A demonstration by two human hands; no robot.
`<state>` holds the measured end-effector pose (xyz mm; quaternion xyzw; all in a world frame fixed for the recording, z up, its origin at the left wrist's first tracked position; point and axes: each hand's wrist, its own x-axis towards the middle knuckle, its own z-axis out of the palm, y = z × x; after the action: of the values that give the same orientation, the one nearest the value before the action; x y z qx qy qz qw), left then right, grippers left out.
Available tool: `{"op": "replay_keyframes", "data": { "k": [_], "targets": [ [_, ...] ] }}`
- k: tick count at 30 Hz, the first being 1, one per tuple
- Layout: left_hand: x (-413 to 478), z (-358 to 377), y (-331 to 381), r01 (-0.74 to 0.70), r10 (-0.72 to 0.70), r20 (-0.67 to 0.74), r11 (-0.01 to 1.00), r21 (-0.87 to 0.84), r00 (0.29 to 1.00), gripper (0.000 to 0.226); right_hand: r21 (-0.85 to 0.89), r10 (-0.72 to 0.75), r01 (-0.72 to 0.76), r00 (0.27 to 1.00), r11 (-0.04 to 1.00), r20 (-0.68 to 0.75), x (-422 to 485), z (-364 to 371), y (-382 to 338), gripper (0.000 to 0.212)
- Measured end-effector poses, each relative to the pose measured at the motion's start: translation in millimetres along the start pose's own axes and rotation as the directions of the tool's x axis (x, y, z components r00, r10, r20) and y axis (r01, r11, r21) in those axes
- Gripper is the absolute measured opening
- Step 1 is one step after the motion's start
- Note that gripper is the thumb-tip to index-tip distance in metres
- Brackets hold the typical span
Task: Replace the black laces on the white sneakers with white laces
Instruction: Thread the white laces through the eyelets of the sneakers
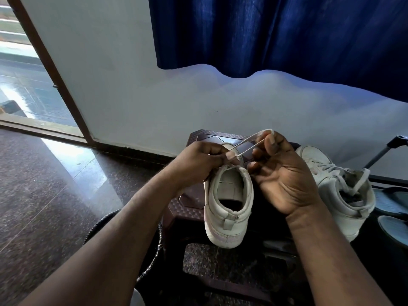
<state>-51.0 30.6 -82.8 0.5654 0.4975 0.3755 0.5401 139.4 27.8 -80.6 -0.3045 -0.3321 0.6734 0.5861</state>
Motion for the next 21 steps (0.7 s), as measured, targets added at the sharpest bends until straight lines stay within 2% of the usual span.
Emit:
{"op": "replay_keyframes", "data": {
  "k": [2, 5, 7, 8, 9, 10, 12, 14, 16, 17, 18, 19, 21],
  "targets": [
    [0.9, 0.6, 2.1, 0.018, -0.017, 0.013, 0.999, -0.026, 1.000, 0.029, 0.097, -0.070, 0.071, 0.997, 0.993, -0.011, 0.5, -2.1, -2.0, 0.008],
    [2.3, 0.6, 1.6, 0.008, -0.007, 0.028, 0.998, -0.058, 1.000, 0.020, 0.260, -0.184, 0.177, 0.983, 0.949, 0.003, 0.0, -6.6, -9.5, 0.015],
    [-0.6, 0.5, 4.3, -0.008, 0.012, 0.041, 0.996, -0.094, 0.999, 0.016, 0.292, -0.223, 0.218, 0.975, 0.931, -0.016, -0.4, -9.0, -14.3, 0.021],
    [-2.0, 0.7, 6.0, -0.016, 0.020, 0.042, 0.996, -0.090, 0.999, 0.017, 0.236, -0.237, 0.248, 0.969, 0.940, -0.074, 1.1, -10.5, -14.6, 0.021],
    [-2.0, 0.5, 6.8, -0.025, 0.028, 0.038, 0.997, -0.076, 0.999, 0.018, 0.095, -0.275, 0.293, 0.947, 0.951, -0.164, 2.4, -11.3, -12.8, 0.018],
    [-2.3, 1.1, 8.1, -0.033, 0.036, 0.033, 0.997, -0.064, 0.999, 0.018, -0.121, -0.351, 0.330, 0.897, 0.936, -0.268, 3.3, -10.8, -9.3, 0.016],
    [-3.0, 2.4, 10.5, -0.040, 0.041, 0.015, 0.997, -0.059, 0.999, 0.019, -0.535, -0.572, 0.328, 0.723, 0.778, -0.388, 4.3, -11.5, 1.8, 0.023],
    [-1.6, 2.5, 10.1, -0.058, 0.057, -0.010, 0.996, -0.063, 0.998, 0.020, -0.739, -0.710, 0.288, 0.613, 0.610, -0.347, -0.2, -10.8, 11.1, 0.033],
    [-1.6, 3.9, 10.6, -0.072, 0.071, -0.023, 0.995, -0.072, 0.997, 0.019, -0.861, -0.816, 0.311, 0.549, 0.402, -0.183, -4.7, -10.7, 10.5, 0.040],
    [-1.3, 4.8, 9.9, -0.079, 0.078, -0.016, 0.994, -0.076, 0.997, 0.018, -0.898, -0.832, 0.329, 0.551, 0.293, -0.070, -4.9, -11.0, 9.3, 0.037],
    [-0.6, 5.8, 8.9, -0.082, 0.081, -0.011, 0.994, -0.076, 0.997, 0.017, -0.909, -0.805, 0.355, 0.593, 0.219, 0.037, -3.6, -10.3, 8.3, 0.029],
    [0.3, 6.0, 7.5, -0.083, 0.083, -0.008, 0.994, -0.070, 0.997, 0.016, -0.903, -0.726, 0.376, 0.678, 0.208, 0.115, -2.6, -8.7, 9.5, 0.025],
    [1.8, 5.9, 5.1, -0.086, 0.086, -0.003, 0.994, -0.068, 0.996, 0.016, -0.880, -0.457, 0.348, 0.872, 0.324, 0.176, -1.0, -6.9, 18.3, 0.046]
  ]
}}
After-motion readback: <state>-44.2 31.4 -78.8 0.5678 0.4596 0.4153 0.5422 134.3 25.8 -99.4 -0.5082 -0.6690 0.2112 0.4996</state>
